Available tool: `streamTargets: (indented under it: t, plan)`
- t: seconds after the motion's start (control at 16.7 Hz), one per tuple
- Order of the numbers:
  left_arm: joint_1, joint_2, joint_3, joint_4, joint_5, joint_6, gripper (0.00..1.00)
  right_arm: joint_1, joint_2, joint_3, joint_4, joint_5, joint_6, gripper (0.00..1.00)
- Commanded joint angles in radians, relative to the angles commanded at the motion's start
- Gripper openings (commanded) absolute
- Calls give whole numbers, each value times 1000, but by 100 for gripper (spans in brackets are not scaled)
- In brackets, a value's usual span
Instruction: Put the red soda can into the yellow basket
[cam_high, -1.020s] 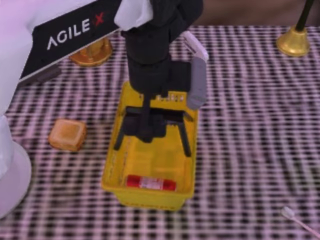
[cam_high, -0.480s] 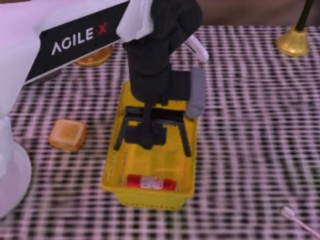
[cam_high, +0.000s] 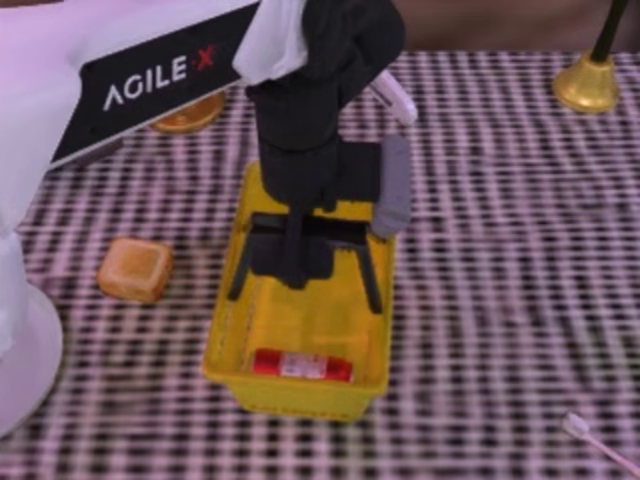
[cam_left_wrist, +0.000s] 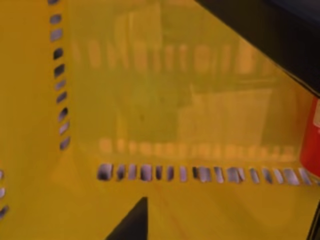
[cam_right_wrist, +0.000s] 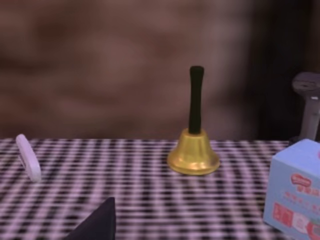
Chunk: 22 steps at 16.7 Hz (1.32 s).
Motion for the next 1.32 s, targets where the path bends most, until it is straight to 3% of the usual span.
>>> streamTargets:
  t: [0.48, 1.32]
  plan:
    - [0, 0, 0, 0, 0, 0, 2, 0, 0, 0, 0, 0, 0, 100]
    - [0, 0, 0, 0, 0, 0, 0, 0, 0, 0, 0, 0, 0, 100]
